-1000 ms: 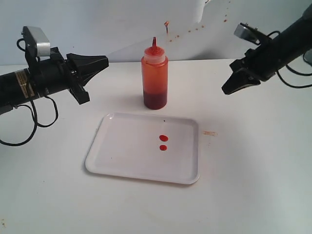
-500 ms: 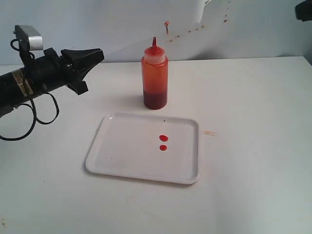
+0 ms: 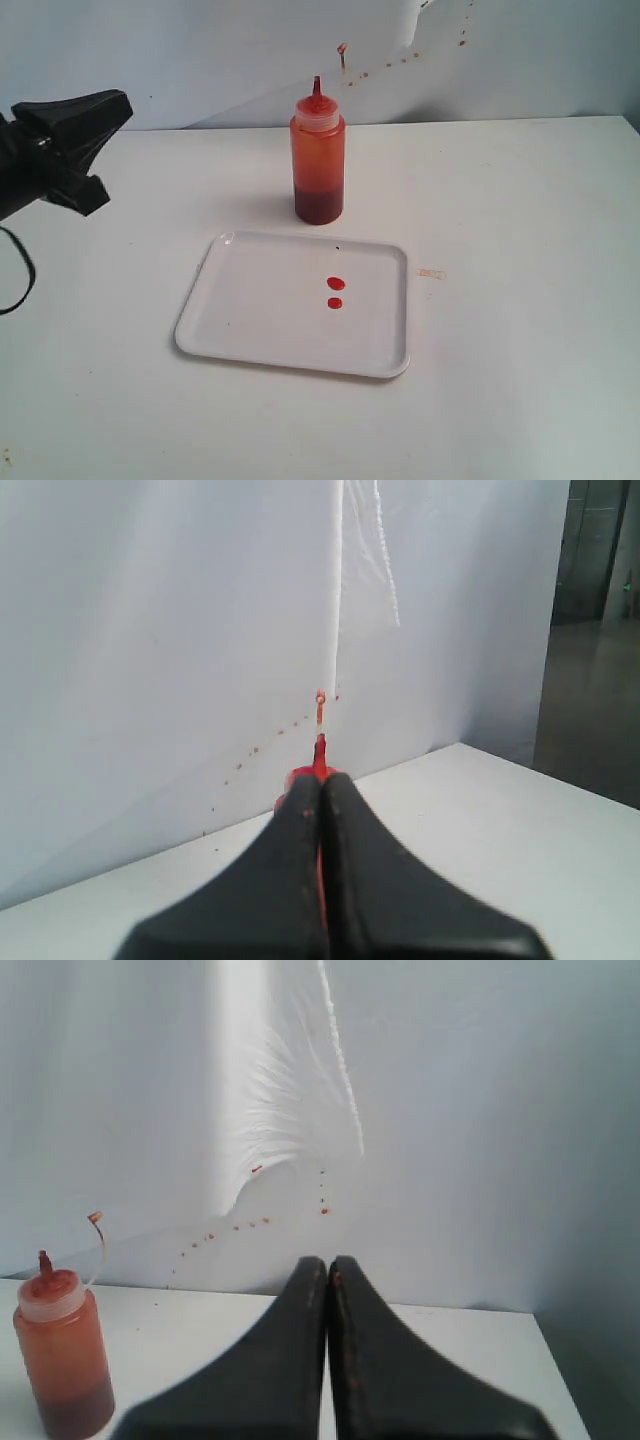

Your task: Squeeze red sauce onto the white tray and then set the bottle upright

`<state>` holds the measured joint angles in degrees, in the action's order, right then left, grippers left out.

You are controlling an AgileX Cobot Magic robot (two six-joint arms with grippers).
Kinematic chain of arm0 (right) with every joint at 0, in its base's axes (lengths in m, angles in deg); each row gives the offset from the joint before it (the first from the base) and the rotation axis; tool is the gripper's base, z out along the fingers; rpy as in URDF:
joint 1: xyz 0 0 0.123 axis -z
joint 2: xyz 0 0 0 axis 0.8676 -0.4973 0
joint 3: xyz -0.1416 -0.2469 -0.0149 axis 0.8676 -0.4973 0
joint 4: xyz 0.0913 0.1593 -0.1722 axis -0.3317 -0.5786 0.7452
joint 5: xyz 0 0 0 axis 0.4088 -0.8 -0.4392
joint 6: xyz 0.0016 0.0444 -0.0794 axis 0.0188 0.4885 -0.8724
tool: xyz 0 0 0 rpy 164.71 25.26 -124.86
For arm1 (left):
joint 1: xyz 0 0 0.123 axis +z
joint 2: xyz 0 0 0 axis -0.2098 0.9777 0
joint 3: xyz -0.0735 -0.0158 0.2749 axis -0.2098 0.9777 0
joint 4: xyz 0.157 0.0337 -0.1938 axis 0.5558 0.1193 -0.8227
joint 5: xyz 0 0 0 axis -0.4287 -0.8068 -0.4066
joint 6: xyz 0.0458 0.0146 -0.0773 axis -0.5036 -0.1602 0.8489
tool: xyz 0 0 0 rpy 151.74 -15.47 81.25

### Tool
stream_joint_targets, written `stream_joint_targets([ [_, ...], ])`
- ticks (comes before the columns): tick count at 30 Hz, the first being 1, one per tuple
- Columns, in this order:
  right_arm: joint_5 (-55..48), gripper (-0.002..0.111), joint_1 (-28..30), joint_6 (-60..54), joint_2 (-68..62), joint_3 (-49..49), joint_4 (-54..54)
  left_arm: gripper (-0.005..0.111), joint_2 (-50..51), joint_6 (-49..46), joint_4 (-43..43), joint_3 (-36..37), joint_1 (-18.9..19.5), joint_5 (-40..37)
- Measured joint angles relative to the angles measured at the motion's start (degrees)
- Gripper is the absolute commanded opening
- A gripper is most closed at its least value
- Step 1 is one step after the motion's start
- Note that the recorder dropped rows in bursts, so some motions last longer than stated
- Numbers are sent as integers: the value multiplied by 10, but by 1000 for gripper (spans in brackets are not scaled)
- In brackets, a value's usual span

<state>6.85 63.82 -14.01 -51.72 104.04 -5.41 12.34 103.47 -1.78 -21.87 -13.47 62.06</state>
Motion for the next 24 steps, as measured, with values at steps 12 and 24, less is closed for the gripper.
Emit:
stream_joint_targets([
  [12,-41,0,0,9,19,-6,-16,0,-269,-3,-1,78,0,-12],
  [24,-41,0,0,11,19,-6,-17,0,-389,-4,-1,78,0,-10],
])
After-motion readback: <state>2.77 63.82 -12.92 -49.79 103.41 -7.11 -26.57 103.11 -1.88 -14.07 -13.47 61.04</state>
